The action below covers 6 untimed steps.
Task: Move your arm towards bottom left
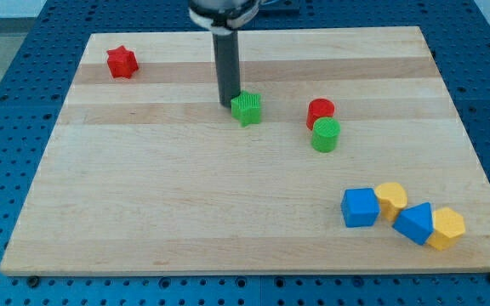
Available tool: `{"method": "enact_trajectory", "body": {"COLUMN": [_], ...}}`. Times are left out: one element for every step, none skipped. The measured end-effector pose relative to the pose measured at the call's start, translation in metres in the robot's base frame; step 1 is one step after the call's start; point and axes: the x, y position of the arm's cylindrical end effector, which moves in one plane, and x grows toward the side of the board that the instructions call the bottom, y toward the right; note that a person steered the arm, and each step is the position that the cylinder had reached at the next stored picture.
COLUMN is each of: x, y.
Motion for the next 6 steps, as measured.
{"method": "enact_trajectory", "body": {"x": [0.003, 0.009, 0.088, 0.186, 0.239, 0.239], "y": [0.0, -0.01, -0.068, -0.091, -0.079, -0.067]}}
